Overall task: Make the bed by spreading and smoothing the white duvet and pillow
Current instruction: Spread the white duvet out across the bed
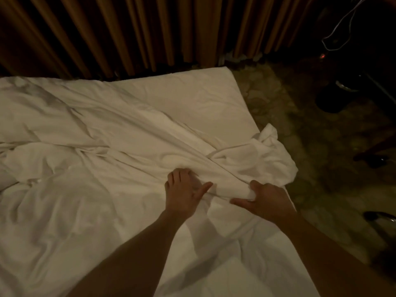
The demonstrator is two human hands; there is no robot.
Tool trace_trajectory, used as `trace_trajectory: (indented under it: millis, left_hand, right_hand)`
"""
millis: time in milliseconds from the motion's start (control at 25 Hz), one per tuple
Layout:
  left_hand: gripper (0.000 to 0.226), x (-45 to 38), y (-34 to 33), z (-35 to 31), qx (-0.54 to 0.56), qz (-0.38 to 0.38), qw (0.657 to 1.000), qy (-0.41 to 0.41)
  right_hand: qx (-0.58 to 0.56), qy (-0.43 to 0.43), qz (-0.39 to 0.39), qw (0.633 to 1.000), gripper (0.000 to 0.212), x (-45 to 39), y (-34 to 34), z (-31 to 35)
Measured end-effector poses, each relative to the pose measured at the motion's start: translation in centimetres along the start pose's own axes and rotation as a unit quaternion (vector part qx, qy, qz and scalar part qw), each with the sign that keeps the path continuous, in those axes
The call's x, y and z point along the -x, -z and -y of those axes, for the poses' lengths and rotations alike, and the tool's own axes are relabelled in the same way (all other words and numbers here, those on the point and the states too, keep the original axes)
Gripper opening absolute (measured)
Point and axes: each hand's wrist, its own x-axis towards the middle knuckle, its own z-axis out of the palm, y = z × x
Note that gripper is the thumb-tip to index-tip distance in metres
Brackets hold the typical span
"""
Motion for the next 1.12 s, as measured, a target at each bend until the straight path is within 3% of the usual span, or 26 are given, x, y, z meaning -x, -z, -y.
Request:
trace_trajectory:
  millis: [120,280,400,520,600,720,840,920,1120]
  left_hand:
    - [0.089,-1.2,-0.7,-0.6,-0.041,-0.044,0.997,-0.055]
    - [0.085,-3.9,-1.5,-1.9,-0.116,-0.058,0.986,-0.107]
    - [0.088,-3.8,-1.2,-2.1,-0.165,0.065,0.98,-0.086]
    - [0.083,-2.2,-0.3,-0.4,-0.195,0.199,0.956,-0.092]
    - [0.07,-2.6,2.0,1.5,-0.151,0.226,0.959,-0.08]
    - [0.07,-5.0,7.2,5.2,-0.097,0.173,0.98,-0.022]
    - [0.079,-7.9,12.6,10.3,-0.079,0.102,0.991,0.045]
    - [0.079,-9.7,16.6,14.9,-0.073,0.047,0.993,0.076]
    - [0.095,-12.9,26.7,29.7,-0.078,-0.059,0.981,0.169]
  right_hand:
    - [0.002,0.022,-0.033,0.999,0.121,1.2,0.1,-0.3]
    - [0.03,0.012,-0.048,0.998,0.112,2.9,-0.8,-1.1]
    - [0.036,-0.013,-0.015,0.999,0.097,5.1,-3.4,-1.9]
    - [0.041,-0.028,0.05,0.997,0.116,6.7,-6.3,-1.5]
    - [0.02,-0.037,0.078,0.996,0.106,6.1,-6.7,-0.6]
    - [0.021,-0.038,0.053,0.998,0.101,2.0,-3.7,2.1]
    - [0.044,0.002,-0.02,0.999,0.102,-4.5,-0.7,7.6]
    - [0.05,0.045,-0.052,0.996,0.103,-9.3,0.6,13.9]
    - [0.042,0.122,-0.024,0.991,0.115,-20.1,-0.4,33.3]
